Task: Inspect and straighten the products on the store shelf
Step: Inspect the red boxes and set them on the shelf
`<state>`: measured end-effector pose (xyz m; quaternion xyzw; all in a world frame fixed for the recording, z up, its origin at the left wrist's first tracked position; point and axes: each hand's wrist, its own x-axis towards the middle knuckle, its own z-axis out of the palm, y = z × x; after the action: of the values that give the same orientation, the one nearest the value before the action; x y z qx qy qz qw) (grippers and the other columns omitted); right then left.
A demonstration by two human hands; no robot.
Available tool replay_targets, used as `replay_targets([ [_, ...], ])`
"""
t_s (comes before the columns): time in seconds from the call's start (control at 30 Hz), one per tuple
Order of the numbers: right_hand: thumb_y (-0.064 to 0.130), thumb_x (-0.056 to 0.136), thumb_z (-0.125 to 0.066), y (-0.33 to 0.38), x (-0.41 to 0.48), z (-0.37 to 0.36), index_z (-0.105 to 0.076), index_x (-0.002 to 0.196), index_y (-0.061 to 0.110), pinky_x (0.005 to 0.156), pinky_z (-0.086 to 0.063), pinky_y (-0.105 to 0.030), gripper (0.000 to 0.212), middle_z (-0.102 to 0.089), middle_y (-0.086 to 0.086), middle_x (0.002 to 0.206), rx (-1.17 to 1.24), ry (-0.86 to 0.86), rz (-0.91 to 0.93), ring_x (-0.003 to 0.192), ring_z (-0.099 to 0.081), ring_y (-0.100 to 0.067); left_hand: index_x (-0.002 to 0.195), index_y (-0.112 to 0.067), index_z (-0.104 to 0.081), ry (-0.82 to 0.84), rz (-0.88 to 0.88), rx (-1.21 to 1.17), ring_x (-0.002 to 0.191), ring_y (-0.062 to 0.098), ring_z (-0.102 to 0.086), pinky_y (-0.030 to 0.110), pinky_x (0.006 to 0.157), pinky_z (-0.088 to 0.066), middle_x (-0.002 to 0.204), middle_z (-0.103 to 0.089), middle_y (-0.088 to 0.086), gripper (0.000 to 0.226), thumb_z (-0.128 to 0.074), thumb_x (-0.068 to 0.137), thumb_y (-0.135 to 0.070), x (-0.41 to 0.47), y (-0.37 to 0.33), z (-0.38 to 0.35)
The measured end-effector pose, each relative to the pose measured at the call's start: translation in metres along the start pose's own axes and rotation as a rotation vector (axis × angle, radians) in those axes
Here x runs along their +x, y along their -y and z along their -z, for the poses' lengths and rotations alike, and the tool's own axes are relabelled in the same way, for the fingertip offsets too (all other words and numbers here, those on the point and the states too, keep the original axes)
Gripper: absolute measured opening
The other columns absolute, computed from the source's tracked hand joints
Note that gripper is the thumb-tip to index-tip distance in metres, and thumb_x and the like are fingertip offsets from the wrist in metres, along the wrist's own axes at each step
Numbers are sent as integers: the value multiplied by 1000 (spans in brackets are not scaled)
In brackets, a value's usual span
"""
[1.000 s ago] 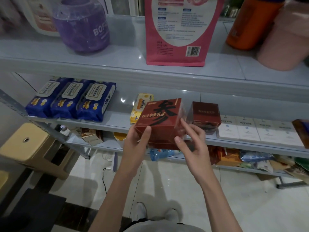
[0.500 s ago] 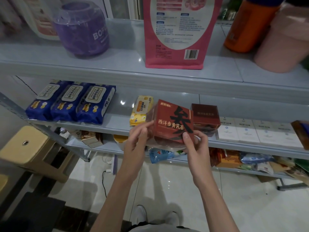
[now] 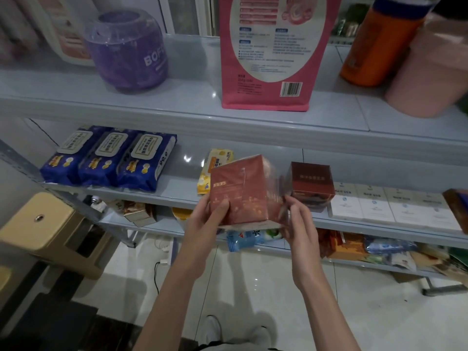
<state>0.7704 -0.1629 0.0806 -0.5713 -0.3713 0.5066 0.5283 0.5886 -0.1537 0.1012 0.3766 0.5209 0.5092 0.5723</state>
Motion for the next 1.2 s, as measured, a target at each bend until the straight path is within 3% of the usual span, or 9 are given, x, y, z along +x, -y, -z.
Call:
replay_targets([
  [0.1,70,87,-48,6,2,2,-60,122,49,111,-45,-36,42,-46,26,131,-129,42,19,127,-50,-4,138,-21,-57,-44,-60,-12,101,3,-71,13,72,-55,120,-72,-5,44,-64,95,-22,1,-5,2],
  [0.27,67,75,-60,18,-1,-2,-52,136,44,96,-50,-21,65,-58,24,131,-171,160,46,116,-59,6,140,-31,-53,-41,-154,69,113,7,-68,22,81,-59,121,-71,-14,60,-74,83,-31,0,-7,-2],
  [0.37,61,78,-64,17,0,-4,-53,128,47,84,-53,-17,52,-62,22,127,-169,155,45,114,-62,5,142,-29,-51,-40,-247,199,121,9,-63,28,89,-59,129,-66,-12,64,-80,84,-31,0,-6,-2],
  [0.5,47,93,-60,10,4,-1,-59,133,39,83,-52,-17,41,-71,20,117,-84,147,-13,109,-66,4,140,-26,-54,-85,-376,332,127,10,-56,30,96,-57,138,-56,-7,58,-77,88,-35,1,-3,-4],
  [0.63,32,104,-55,5,4,-2,-60,135,33,88,-49,-21,32,-73,22,114,-33,141,-22,106,-67,5,139,-23,-53,-72,-501,432,127,8,-52,14,94,-49,140,-50,-3,61,-72,85,-43,-1,-3,-6],
  [0.9,33,99,-59,6,3,-3,-56,134,35,83,-55,-17,35,-71,15,118,-23,136,-3,107,-67,3,139,-22,-52,-76,-502,443,128,3,-50,12,95,-47,141,-50,0,63,-77,84,-40,-2,-5,-6],
  [0.97,38,91,-64,8,1,-4,-53,131,41,84,-56,-16,42,-67,14,125,-16,131,33,109,-66,4,137,-25,-51,-79,-444,389,126,4,-54,19,96,-52,140,-53,0,60,-80,86,-34,-2,-5,-6],
  [1.07,39,85,-71,9,-1,-4,-56,125,50,92,-57,-24,44,-66,19,127,-53,147,116,119,-63,-1,133,-33,-49,-66,-307,241,125,13,-60,40,93,-60,134,-60,-9,62,-81,80,-40,-3,-5,-3],
  [1.2,36,91,-77,8,-1,-1,-57,133,49,111,-47,-48,49,-59,15,141,-148,182,239,135,-54,-11,129,-32,-47,-75,-264,123,117,16,-66,38,89,-61,125,-67,-8,53,-76,90,-11,-1,-3,1],
])
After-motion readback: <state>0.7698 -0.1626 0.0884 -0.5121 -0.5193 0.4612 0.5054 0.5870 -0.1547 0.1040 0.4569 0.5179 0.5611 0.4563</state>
